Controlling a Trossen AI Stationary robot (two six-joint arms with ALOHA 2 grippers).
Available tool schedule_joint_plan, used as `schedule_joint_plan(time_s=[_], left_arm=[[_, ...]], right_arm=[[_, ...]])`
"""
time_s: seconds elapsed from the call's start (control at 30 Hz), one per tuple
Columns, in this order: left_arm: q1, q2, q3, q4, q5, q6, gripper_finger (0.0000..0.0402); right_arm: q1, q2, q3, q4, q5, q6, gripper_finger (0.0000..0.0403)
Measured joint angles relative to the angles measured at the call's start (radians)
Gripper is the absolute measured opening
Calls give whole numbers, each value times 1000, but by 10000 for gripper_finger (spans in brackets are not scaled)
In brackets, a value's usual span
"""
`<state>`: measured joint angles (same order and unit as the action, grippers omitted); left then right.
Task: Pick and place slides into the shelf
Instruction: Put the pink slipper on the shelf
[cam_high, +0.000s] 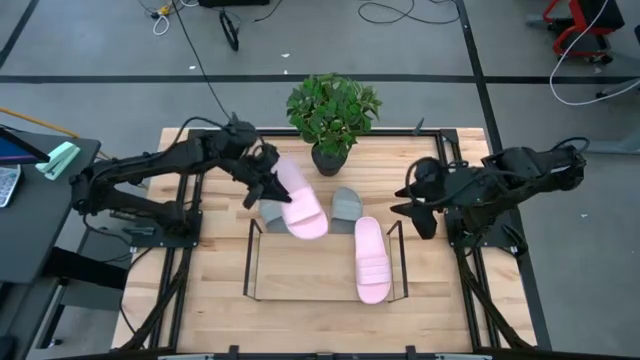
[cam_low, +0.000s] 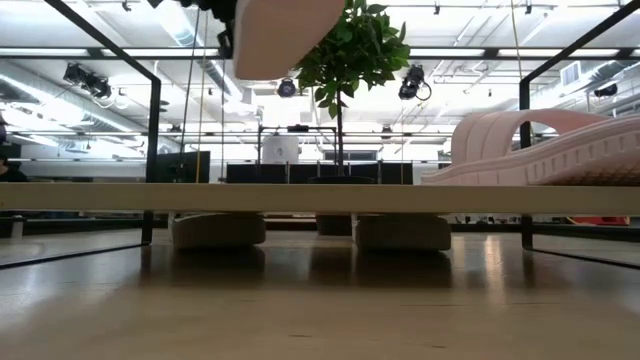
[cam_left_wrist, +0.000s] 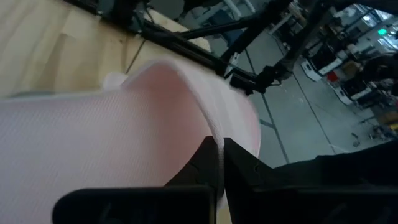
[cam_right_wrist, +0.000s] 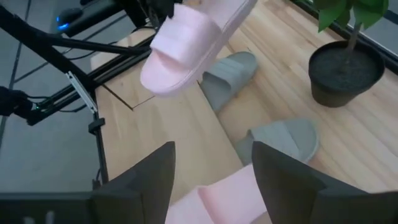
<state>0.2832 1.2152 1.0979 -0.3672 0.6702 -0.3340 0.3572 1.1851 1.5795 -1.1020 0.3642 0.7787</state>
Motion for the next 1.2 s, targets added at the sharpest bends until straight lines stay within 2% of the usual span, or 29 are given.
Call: schedule_joint_plan(time_s=[0.33,0.53,0.73,1.03,1.2], left_arm=[[-155,107,0,135,-5,-32,11],[-239,155,0,195,-91,-79,11],[-308,206,5,266,-158,-106,11],[-353,348,141,265,-188,-102,11],[-375,441,246,126,-188,-18,11]], right_arm=[[111,43,0,3,80,95,216],[146,75,0,0,91,104,215],[176,94,0,-5,94,37,215],[244,94,0,-31,57,-36,215],[282,94,0,-54,51,-28,215]])
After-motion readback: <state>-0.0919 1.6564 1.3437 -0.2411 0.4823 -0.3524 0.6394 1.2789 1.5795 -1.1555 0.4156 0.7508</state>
